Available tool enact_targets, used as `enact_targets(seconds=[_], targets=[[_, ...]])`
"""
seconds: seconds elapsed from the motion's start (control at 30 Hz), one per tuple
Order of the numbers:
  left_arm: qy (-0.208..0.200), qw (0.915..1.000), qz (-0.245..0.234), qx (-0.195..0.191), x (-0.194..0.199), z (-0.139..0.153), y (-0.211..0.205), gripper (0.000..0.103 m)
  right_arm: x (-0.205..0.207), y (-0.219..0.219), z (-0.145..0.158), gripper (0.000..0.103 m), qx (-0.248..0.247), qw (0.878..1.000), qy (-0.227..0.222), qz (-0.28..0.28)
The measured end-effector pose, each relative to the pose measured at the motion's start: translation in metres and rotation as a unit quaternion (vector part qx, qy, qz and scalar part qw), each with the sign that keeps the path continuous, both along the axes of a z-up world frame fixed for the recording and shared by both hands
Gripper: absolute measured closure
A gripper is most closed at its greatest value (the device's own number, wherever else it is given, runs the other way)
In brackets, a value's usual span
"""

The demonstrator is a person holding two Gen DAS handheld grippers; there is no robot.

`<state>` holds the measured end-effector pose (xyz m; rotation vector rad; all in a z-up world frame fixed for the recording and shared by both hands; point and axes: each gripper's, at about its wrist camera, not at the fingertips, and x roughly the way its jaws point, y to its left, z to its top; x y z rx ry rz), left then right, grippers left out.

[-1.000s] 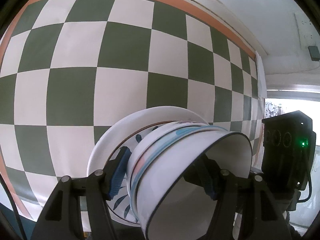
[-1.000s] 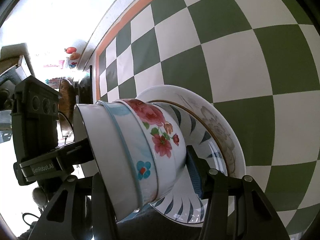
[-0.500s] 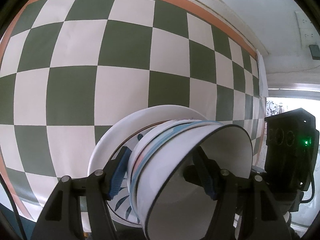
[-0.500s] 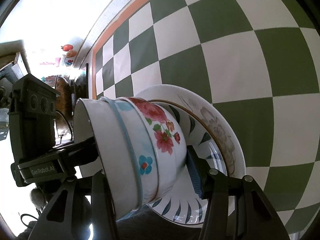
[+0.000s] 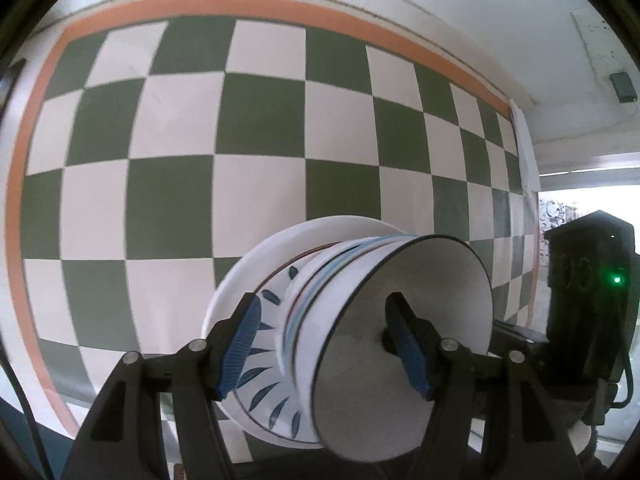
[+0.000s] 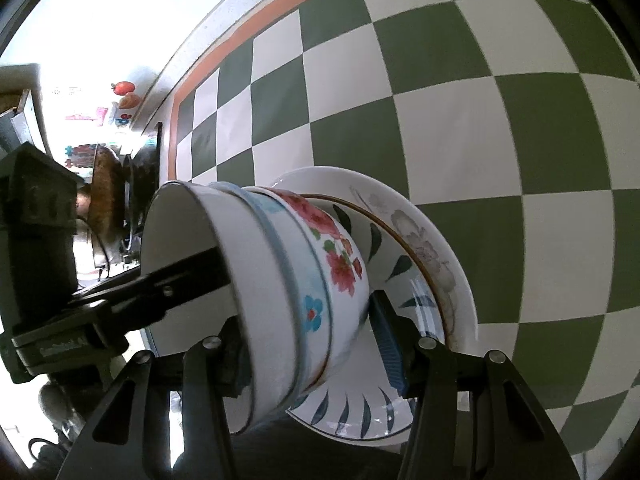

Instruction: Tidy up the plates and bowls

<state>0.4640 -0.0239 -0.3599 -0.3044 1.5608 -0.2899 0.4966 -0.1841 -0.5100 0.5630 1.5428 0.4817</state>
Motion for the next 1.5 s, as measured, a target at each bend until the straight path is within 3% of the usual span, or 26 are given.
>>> enact_targets(seconds=[0.3,0.53,0.73,0.83,0.87,1.17,1.5], targets=[[-0.034,0.9991,0.008,0.024,-0.016,0.021,0.01,0.04,-0.014,-0.005,0.042,0.048,-0.037,0.998,-0.055,0.003],[-0.075,0.9962,0.003,0.044,-0.036,0.046,0.015,0.023,-0.039,-0.002,0.079,0.048,-0.098,0.99,-0.1,0.002],[-0.162,0.9838,0.009,0.077,-0.059,0.084,0.019,0.001,-0.071,-0.003,0.107,0.042,-0.149,0.98,-0.132,-0.021],[-0.181,0.9784,0.012,0.098,-0.068,0.097,0.017,0.0,-0.085,-0.007,0.118,0.016,-0.155,0.977,-0.142,-0.031],[-0.188,0.9764,0.013,0.105,-0.072,0.1,0.016,0.0,-0.092,-0.009,0.124,0.015,-0.164,0.974,-0.15,-0.034],[-0.234,0.9638,0.026,0.125,-0.126,0.135,0.0,0.0,-0.146,-0.024,0.178,0.009,-0.204,0.95,-0.228,-0.056],[-0.306,0.9374,0.075,0.147,-0.242,0.211,-0.007,0.0,-0.255,-0.037,0.255,0.008,-0.214,0.923,-0.315,-0.057]])
